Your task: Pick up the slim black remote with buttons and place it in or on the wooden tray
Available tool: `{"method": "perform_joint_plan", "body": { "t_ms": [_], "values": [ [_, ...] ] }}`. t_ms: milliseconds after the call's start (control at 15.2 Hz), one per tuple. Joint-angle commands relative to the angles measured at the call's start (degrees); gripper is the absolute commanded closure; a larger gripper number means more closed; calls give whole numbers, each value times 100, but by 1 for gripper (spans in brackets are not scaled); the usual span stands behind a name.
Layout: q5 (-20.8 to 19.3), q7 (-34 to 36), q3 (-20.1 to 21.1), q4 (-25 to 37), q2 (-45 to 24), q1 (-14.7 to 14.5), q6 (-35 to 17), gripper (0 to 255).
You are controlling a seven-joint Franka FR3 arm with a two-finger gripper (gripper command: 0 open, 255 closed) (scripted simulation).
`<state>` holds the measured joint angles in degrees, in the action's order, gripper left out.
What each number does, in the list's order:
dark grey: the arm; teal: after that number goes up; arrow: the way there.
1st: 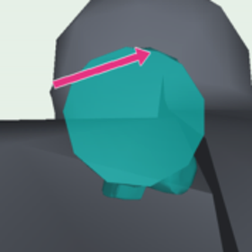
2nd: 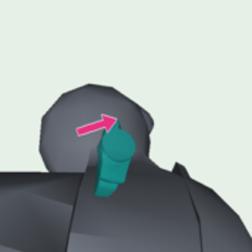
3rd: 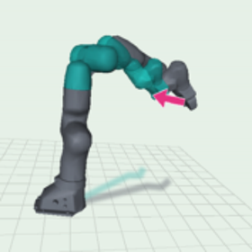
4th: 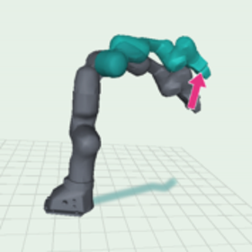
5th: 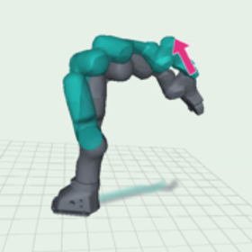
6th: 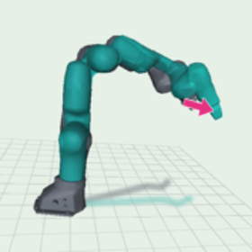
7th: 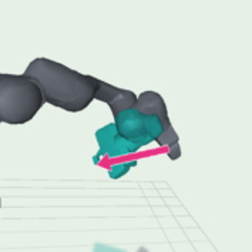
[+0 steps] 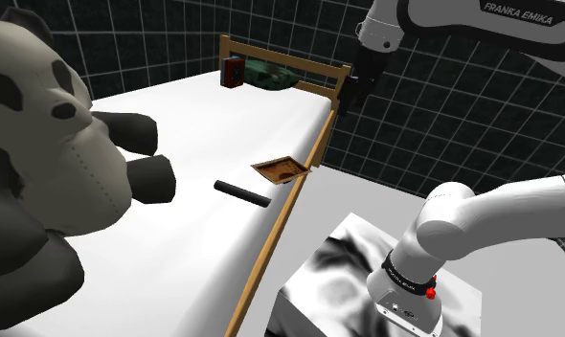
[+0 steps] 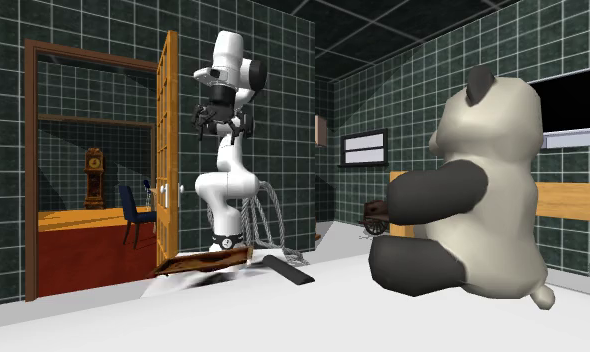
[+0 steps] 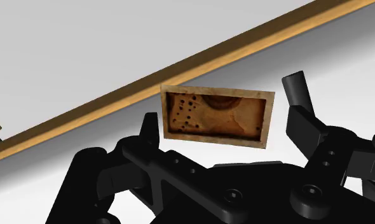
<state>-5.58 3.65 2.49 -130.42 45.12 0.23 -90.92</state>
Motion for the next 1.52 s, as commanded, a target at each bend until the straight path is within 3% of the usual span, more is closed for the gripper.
{"method": "perform_joint_plan", "body": {
  "t_ms": [0,726,1452],
  "values": [
    [0,0,0,0,0,0,0,0],
    [440,-222,69,-547,-1455,-392,-1735,0],
    [908,-594,247,-334,-3415,-792,-3234,0]
  ]
}}
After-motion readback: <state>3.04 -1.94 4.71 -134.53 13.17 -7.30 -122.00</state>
